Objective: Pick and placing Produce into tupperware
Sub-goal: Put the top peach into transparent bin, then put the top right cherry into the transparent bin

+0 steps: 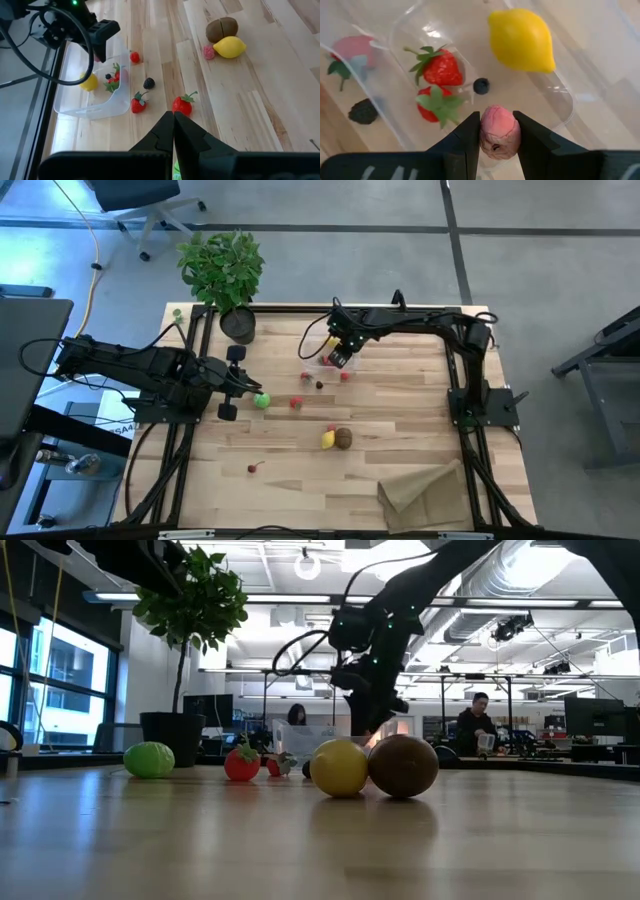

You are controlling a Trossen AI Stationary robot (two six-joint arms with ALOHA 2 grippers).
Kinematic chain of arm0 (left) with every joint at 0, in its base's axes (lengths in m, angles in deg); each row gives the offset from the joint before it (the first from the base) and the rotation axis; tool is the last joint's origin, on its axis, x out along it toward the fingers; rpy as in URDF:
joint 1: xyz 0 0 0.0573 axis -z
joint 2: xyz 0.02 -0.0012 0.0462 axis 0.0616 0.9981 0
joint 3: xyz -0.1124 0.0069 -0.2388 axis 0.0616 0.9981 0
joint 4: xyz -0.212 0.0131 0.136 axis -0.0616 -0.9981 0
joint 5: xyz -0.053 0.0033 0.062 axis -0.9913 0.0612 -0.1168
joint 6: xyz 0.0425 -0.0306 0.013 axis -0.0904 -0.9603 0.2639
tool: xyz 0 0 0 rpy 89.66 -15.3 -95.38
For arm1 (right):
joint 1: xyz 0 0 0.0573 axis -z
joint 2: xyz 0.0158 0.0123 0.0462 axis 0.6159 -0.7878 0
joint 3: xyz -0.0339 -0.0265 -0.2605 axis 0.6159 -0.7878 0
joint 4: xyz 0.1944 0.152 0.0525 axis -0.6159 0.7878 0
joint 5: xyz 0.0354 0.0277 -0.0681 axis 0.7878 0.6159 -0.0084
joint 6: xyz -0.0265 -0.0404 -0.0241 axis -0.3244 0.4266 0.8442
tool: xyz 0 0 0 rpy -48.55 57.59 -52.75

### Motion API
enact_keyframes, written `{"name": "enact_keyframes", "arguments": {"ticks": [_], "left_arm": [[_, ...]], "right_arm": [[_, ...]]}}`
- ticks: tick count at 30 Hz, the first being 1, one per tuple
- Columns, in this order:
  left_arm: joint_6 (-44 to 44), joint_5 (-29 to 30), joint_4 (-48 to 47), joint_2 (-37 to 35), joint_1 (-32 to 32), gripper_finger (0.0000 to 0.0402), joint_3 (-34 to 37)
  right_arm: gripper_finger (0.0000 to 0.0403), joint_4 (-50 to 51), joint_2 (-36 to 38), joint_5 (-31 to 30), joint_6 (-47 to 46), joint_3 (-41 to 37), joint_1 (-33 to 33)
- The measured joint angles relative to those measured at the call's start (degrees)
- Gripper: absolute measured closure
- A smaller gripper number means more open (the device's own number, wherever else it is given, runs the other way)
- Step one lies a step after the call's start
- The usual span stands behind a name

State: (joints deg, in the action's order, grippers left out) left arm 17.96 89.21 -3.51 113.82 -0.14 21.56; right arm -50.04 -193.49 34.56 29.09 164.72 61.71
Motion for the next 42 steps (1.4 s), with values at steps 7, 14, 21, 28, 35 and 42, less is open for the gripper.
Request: {"name": "enact_keyframes", "arguments": {"ticks": [7,14,21,28,35,42], "left_arm": [[0.01,0.01,0.0,-0.02,0.01,0.0399,0.02],[-0.01,0.01,0.0,-0.01,0.0,0.0399,0.0],[0.0,0.01,0.0,-0.02,0.0,0.0399,0.0],[-0.01,0.01,0.0,-0.01,0.0,0.0399,0.0],[0.0,0.01,0.0,-0.02,-0.01,0.0399,0.02],[0.01,0.01,0.02,0.0,-0.01,0.0399,0.02]], "right_arm": [[0.0304,0.01,-2.3,0.28,0.03,0.0,0.44],[0.0304,-0.12,-2.6,-0.14,1.66,0.06,0.36],[0.0303,-0.14,-2.63,0.9,3.23,0.07,0.67],[0.0276,-0.33,-2.67,0.47,3.35,0.07,0.65],[0.0254,-1.19,-2.69,0.53,4.26,0.08,0.67],[0.0252,-1.64,0.4,2.4,5.67,2.36,1.24]]}}
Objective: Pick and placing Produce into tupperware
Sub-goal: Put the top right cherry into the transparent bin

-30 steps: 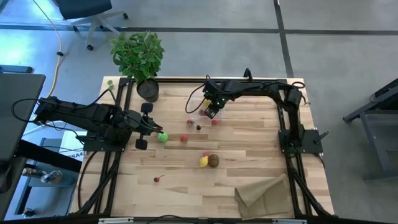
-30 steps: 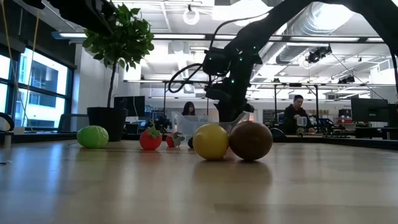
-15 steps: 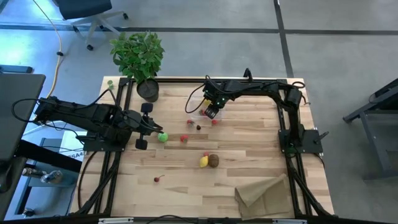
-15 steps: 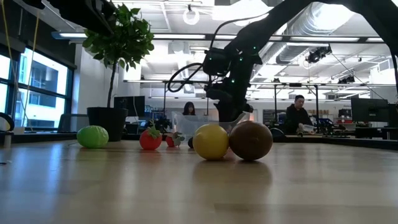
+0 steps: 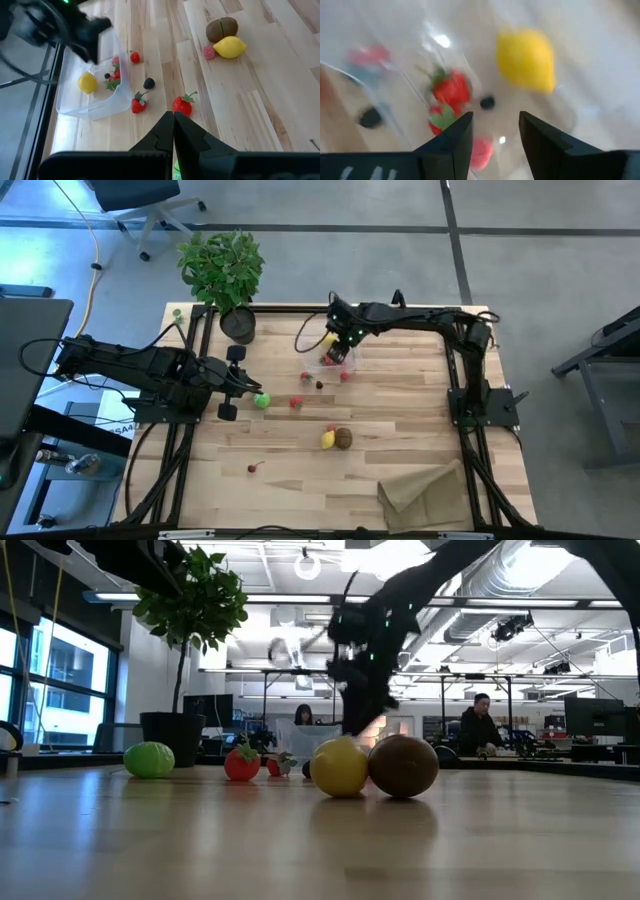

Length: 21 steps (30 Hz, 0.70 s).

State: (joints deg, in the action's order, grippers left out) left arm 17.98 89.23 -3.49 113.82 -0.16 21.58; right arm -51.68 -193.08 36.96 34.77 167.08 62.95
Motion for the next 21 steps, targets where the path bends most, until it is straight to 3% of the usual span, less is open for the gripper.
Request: {"name": "enact_keyframes", "arguments": {"ticks": [7,16,21], "left_arm": [[-0.02,0.0,0.0,-0.02,0.0,0.0399,-0.02],[-0.02,-0.01,0.0,0.0,0.01,0.0399,-0.01],[-0.01,0.0,-0.01,0.0,0.01,0.0399,-0.01]], "right_arm": [[0.0252,0.03,8.67,0.19,4.99,0.66,-0.67],[0.0252,-1.15,18.14,0.5,12.46,-0.03,-6.07],[0.0254,-19.91,25.7,3.03,10.85,-16.11,-7.74]]}}
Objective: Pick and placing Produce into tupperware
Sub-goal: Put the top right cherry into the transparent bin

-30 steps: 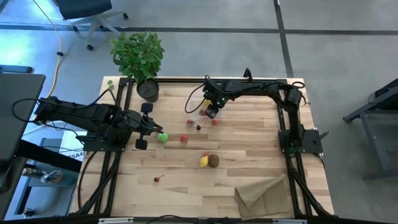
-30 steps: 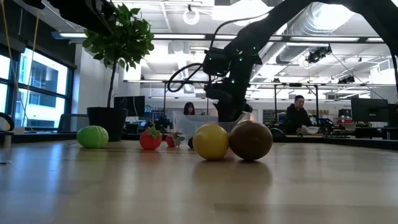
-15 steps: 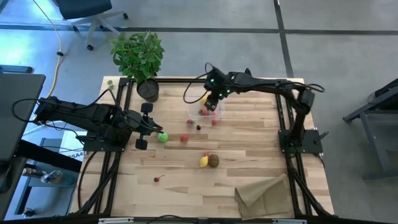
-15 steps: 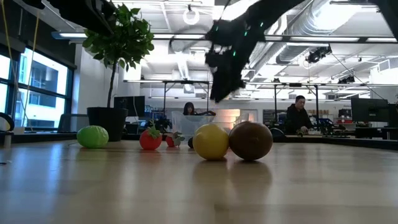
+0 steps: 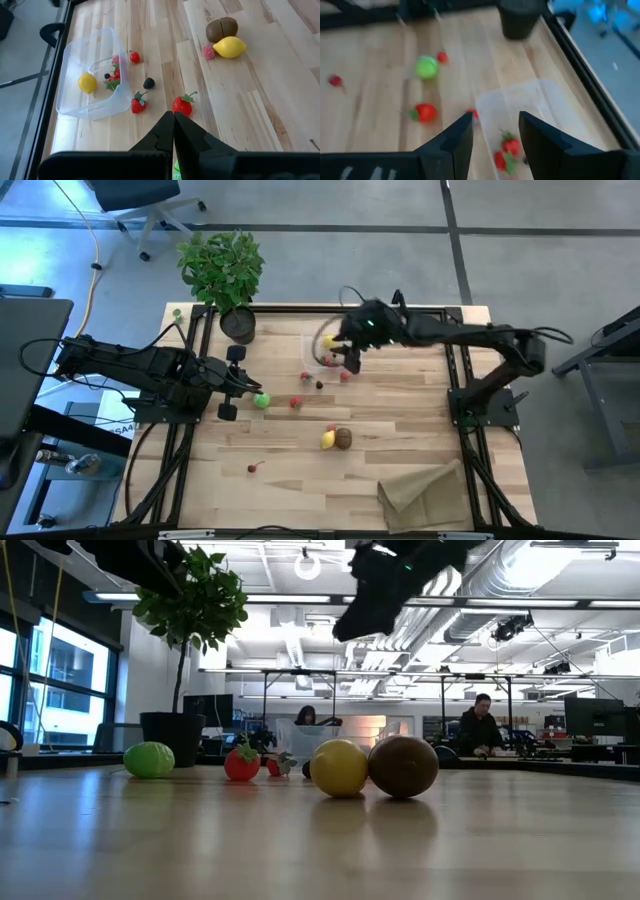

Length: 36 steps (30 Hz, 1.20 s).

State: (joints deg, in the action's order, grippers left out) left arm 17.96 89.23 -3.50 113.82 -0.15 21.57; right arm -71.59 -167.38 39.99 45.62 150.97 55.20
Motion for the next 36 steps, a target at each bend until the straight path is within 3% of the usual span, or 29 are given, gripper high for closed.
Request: {"name": "enact_keyframes", "arguments": {"ticks": [4,8,17,23,36], "left_arm": [[0.01,0.0,-0.01,-0.02,-0.01,0.0399,-0.01],[0.01,-0.02,-0.01,-0.02,0.01,0.0399,-0.01],[-0.01,-0.02,-0.02,-0.02,0.0,0.0399,-0.01],[0.0,0.0,0.01,0.0,-0.01,0.0399,0.0],[-0.01,0.0,-0.01,-0.02,0.01,0.0399,0.01]], "right_arm": [[0.0253,-16.79,6.53,-0.08,-1.34,-16.43,-2.68],[0.0253,-25.78,10.7,-1.4,-1.26,-27.93,-5.92],[0.0253,-41.47,9.76,-10.11,-0.38,-42.6,-12.54],[0.0253,-42.02,3.89,-10.82,-1.77,-43.34,-13.23],[0.0253,-42.6,-8.93,-11.62,-3.33,-35.66,-9.3]]}}
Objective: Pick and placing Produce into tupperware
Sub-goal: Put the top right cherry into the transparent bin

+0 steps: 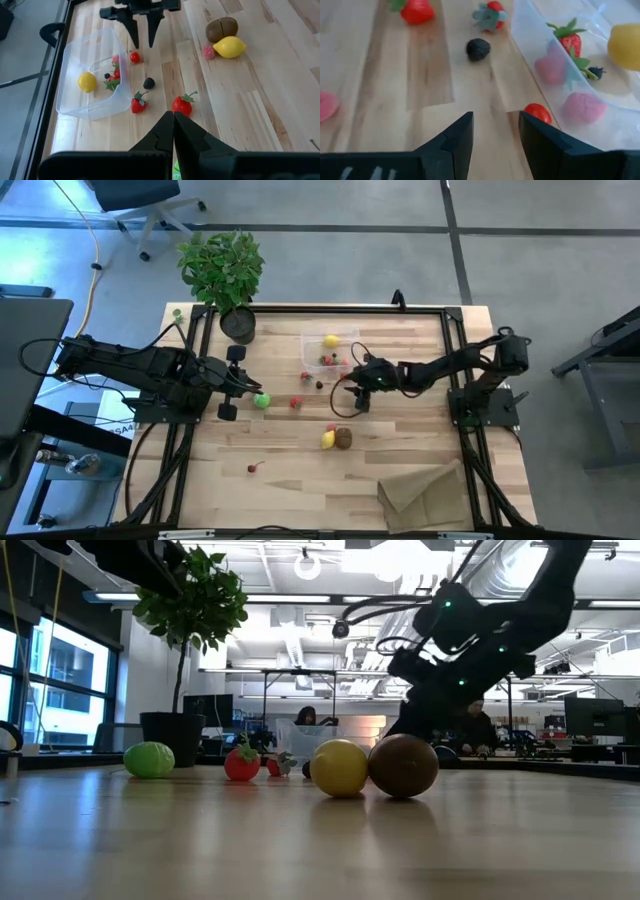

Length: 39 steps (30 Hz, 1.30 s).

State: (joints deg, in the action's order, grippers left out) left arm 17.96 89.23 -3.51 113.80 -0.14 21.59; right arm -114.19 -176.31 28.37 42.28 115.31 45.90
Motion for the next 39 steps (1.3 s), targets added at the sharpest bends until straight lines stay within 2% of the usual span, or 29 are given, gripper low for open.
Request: {"name": "enact_keyframes", "arguments": {"ticks": [9,26,39], "left_arm": [[0.02,0.0,0.0,0.0,0.0,0.0399,-0.01],[0.01,0.0,0.01,0.01,0.0,0.0399,0.0],[0.02,0.0,0.01,0.02,-0.02,0.0399,-0.02]], "right_arm": [[0.0253,0.64,-0.77,-2.49,-1.18,0.86,1.12],[0.0253,0.75,-1.02,-1.55,-1.99,0.88,3.41],[0.0222,-2.22,-2.91,-1.96,-3.39,0.91,3.49]]}}
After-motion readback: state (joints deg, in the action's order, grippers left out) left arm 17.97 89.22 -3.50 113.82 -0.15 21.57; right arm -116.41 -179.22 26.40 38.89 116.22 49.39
